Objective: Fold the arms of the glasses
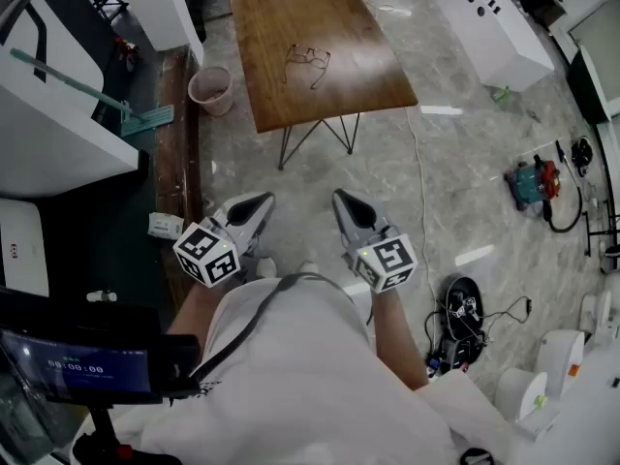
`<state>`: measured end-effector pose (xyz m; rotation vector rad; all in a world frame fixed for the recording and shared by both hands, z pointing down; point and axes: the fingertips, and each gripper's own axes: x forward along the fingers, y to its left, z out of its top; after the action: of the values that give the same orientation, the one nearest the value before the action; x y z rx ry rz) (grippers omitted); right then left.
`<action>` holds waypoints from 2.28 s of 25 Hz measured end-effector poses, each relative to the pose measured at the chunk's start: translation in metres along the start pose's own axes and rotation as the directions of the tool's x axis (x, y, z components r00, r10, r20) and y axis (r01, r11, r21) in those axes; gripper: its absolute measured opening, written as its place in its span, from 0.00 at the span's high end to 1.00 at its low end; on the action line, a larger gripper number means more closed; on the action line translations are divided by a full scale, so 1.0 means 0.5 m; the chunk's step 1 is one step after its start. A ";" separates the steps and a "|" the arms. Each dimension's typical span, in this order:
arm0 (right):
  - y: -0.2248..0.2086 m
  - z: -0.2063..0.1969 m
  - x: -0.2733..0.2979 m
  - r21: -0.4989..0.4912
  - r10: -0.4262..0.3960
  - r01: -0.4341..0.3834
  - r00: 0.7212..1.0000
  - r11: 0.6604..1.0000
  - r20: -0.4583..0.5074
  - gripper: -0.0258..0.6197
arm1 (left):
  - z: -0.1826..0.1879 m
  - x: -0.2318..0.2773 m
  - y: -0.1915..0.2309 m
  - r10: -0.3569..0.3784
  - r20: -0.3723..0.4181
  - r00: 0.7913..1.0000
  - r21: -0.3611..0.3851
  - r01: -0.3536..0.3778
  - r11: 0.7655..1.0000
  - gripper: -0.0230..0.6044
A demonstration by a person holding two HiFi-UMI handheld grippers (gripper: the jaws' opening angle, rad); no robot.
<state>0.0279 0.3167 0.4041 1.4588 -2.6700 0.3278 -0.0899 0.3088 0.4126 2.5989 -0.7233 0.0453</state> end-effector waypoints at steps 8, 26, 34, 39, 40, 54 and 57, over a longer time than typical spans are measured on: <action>0.016 -0.005 0.018 0.000 -0.007 0.007 1.000 1.000 -0.008 0.95 | 0.003 -0.013 0.017 -0.037 -0.005 0.999 -0.024 0.037 0.999 0.96; 0.063 -0.009 0.077 0.027 -0.068 0.068 0.998 0.997 0.008 0.95 | -0.031 -0.068 0.055 -0.200 -0.074 0.977 -0.133 0.189 0.973 0.95; 0.086 -0.011 0.095 0.074 -0.115 0.113 0.993 0.991 0.027 0.95 | -0.036 -0.107 0.094 -0.215 -0.087 0.973 -0.150 0.200 0.968 0.95; 0.076 -0.011 0.120 0.073 -0.111 0.108 0.993 0.991 0.028 0.95 | -0.039 -0.100 0.110 -0.217 -0.103 0.971 -0.136 0.203 0.970 0.95; 0.069 -0.011 0.126 0.075 -0.109 0.106 0.994 0.991 0.027 0.95 | -0.036 -0.093 0.116 -0.210 -0.102 0.972 -0.131 0.196 0.972 0.95; -0.181 0.024 0.310 0.066 -0.007 0.006 1.000 0.998 0.017 0.95 | 0.060 0.139 0.282 -0.082 -0.075 0.994 -0.096 0.075 0.993 0.95; -0.266 0.046 0.361 0.035 0.026 -0.026 1.000 0.999 -0.009 0.95 | 0.097 0.228 0.316 -0.058 -0.081 0.995 -0.085 0.051 0.995 0.95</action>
<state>0.0421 0.0934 0.4329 1.4289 -2.6917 0.3834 -0.0745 0.1119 0.4494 2.5201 -0.6117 0.1045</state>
